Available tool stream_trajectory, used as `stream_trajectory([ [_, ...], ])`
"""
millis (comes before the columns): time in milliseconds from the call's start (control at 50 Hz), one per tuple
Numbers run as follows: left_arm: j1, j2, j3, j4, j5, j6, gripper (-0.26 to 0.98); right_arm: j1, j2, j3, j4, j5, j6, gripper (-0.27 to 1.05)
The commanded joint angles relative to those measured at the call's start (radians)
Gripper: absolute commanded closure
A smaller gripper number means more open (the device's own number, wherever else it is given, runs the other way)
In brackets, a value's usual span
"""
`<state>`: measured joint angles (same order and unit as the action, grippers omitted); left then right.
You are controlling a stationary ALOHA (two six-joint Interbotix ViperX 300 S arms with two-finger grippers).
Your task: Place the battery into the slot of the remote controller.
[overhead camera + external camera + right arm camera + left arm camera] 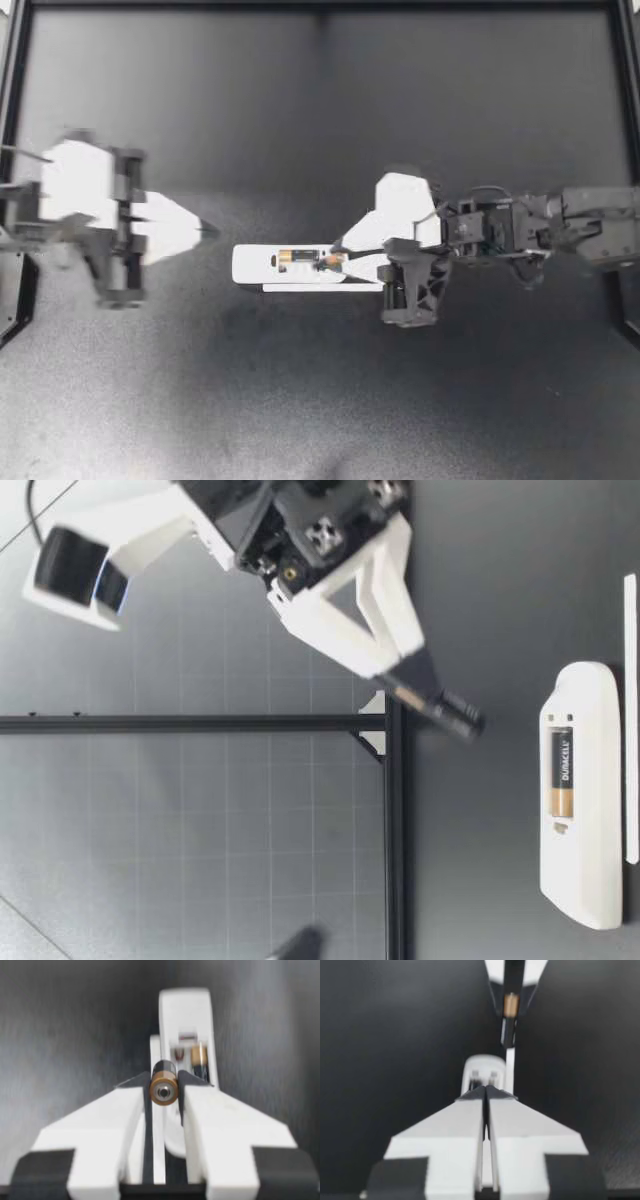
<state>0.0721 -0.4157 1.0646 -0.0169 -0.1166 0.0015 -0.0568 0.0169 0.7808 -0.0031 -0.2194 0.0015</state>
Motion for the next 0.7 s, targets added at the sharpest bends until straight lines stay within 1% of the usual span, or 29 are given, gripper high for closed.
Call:
stream_trajectory([
  [0,0.003,0.063,-0.054,0.0,0.028,0.0,0.89,-0.014,0.012,0.0,-0.002,-0.118,-0.002,0.69],
  [160,0.003,0.186,-0.112,0.0,0.089,0.002,0.89,-0.017,0.075,-0.003,-0.002,-0.179,-0.005,0.69],
  [300,0.003,0.272,-0.149,-0.002,0.135,0.002,0.89,-0.018,0.118,-0.009,-0.002,-0.199,-0.005,0.69],
  [460,0.003,0.342,-0.187,-0.002,0.164,0.009,0.89,-0.02,0.149,-0.025,-0.003,-0.204,-0.006,0.69],
  [680,0.003,0.397,-0.204,-0.002,0.173,0.009,0.89,-0.034,0.173,-0.037,-0.005,-0.199,-0.006,0.69],
])
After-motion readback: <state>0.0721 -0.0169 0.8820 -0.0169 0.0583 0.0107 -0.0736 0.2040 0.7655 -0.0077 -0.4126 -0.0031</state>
